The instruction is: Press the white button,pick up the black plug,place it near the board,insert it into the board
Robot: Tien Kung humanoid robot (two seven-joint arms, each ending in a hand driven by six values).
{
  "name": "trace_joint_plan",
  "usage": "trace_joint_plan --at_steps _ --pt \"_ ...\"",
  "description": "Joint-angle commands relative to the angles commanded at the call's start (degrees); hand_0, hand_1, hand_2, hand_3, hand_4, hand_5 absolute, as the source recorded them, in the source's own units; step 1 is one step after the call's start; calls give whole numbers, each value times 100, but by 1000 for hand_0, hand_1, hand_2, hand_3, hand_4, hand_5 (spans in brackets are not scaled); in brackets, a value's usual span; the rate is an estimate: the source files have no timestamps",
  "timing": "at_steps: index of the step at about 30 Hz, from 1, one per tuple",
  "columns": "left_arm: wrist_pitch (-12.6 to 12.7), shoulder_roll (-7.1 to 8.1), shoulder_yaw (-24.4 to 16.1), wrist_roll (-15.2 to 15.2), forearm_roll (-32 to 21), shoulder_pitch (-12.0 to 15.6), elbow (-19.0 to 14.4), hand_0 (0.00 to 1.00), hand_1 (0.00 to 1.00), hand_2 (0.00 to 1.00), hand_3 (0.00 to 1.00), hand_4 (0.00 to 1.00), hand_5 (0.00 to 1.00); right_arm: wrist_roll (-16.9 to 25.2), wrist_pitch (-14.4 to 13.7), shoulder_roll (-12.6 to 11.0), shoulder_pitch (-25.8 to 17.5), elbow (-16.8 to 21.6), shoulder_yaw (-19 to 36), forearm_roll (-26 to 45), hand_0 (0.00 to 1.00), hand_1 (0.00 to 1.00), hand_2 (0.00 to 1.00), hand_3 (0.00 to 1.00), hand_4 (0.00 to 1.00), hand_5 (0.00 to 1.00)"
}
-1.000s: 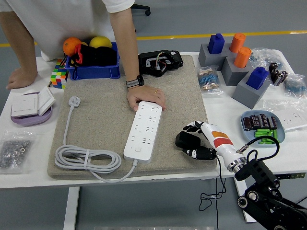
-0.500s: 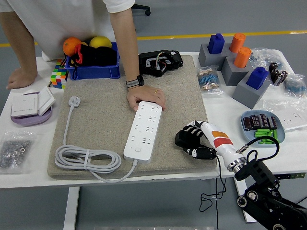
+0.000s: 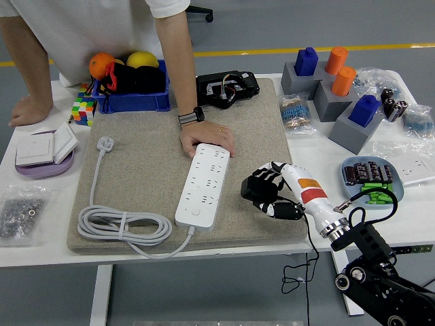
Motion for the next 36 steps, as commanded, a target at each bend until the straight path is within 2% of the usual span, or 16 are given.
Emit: trace_joint_plan --at_steps 3,5,9,19,27,36 --pt "2 8 8 -2 -12 -3 0 625 632 640 695 587 376 -304 161 -11 113 211 -72 -147 242 240 295 548 776 2" --pt "4 11 15 -3 -22 -8 0 625 632 640 695 587 376 -655 396 3 260 387 -164 -297 242 240 295 548 776 2" --pt "4 11 35 -3 -44 -7 0 624 632 640 695 587 375 -1110 665 89 527 566 -354 -470 239 239 293 547 786 2" --pt "1 30 17 10 -18 7 0 625 632 640 695 587 376 -1799 947 473 1145 589 -960 -855 243 238 290 551 789 2" --pt "-2 39 18 18 -6 -4 0 625 632 640 695 587 376 -2016 1060 644 1384 366 -1333 -960 253 241 293 556 759 2" --pt "-2 46 41 15 -21 -13 0 625 632 639 695 586 376 -2099 1083 764 1521 108 -1364 -1133 254 238 292 558 756 2"
